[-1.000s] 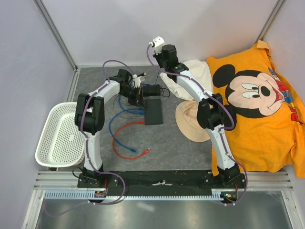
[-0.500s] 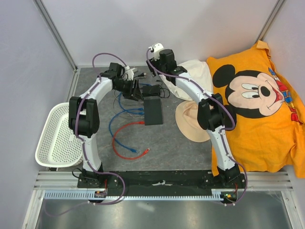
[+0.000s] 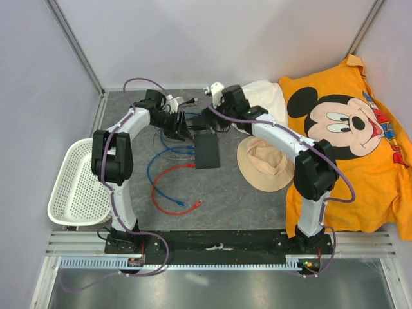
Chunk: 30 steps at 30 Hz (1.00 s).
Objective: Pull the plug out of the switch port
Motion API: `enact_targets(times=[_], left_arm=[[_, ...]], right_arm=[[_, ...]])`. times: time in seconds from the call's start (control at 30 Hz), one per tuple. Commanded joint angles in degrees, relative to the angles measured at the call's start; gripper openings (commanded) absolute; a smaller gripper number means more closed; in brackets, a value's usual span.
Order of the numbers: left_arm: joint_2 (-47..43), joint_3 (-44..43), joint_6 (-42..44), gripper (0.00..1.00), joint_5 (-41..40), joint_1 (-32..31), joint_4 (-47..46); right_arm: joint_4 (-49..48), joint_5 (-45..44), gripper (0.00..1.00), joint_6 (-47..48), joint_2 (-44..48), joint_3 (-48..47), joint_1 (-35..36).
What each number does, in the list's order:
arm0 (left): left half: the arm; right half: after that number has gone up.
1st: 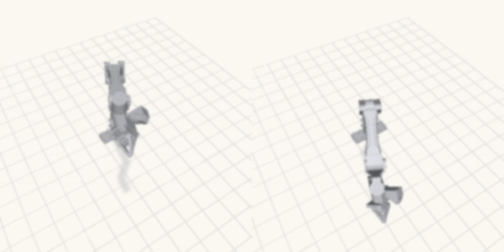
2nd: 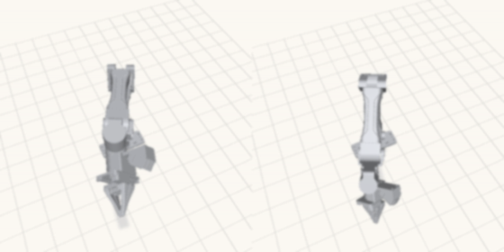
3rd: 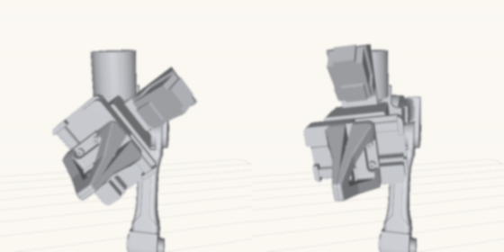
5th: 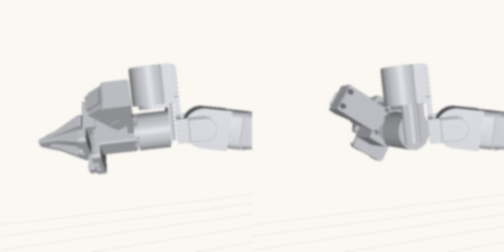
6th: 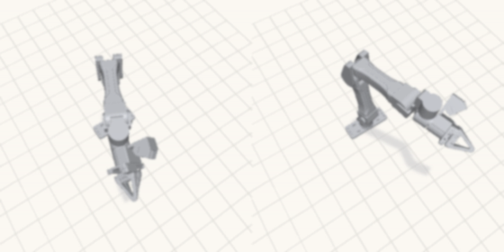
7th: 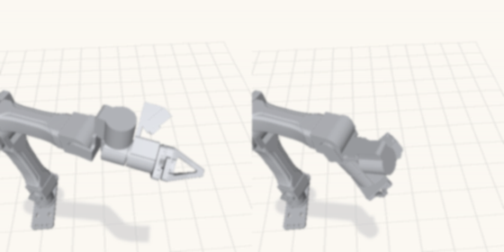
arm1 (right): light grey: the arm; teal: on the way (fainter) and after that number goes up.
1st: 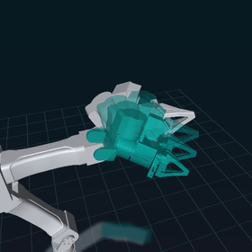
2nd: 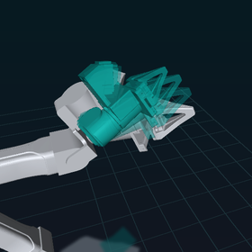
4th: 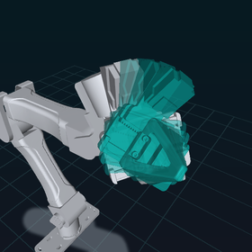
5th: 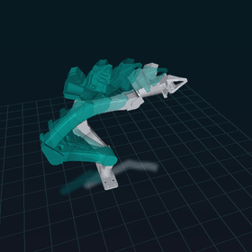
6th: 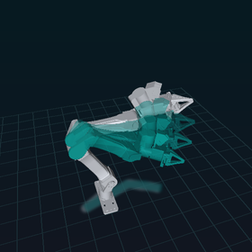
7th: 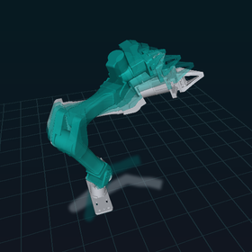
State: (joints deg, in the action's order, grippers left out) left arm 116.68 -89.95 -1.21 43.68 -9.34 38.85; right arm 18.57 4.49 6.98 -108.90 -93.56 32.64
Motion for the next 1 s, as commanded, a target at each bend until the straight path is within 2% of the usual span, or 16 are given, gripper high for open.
enact_targets(times=[0.0, 0.13, 0.27, 0.47, 0.8, 0.97], left_arm=[[-0.9, 2.4, 0.2, 0.57, 2.1, 0.6, -0.4], [1.8, 4.3, -0.2, 0.57, 5.9, 0.6, -1.0], [2.8, 5.1, -1.3, 0.55, 8.1, 0.3, -2.0], [1.5, 3.7, -0.9, 0.55, 5.7, 1.3, -3.0], [5.9, -3.0, -0.4, 0.55, -2.0, 5.3, -1.2], [7.7, -2.9, 0.0, 0.54, -1.4, 5.7, 0.3]], right_arm=[[3.0, 0.7, 0.95, 0.3, -0.6, 4.3, 6.2], [3.1, -0.2, 0.97, -3.2, -3.8, 4.2, 6.3], [3.7, 2.9, 0.97, -3.6, -7.5, 2.8, 5.9], [2.1, 1.8, 0.96, -4.0, -10.3, 2.2, 6.5], [2.8, 0.2, 0.96, -3.1, -13.4, 0.1, 8.3], [2.8, 0.5, 0.97, -2.4, -13.3, 0.2, 8.3]])
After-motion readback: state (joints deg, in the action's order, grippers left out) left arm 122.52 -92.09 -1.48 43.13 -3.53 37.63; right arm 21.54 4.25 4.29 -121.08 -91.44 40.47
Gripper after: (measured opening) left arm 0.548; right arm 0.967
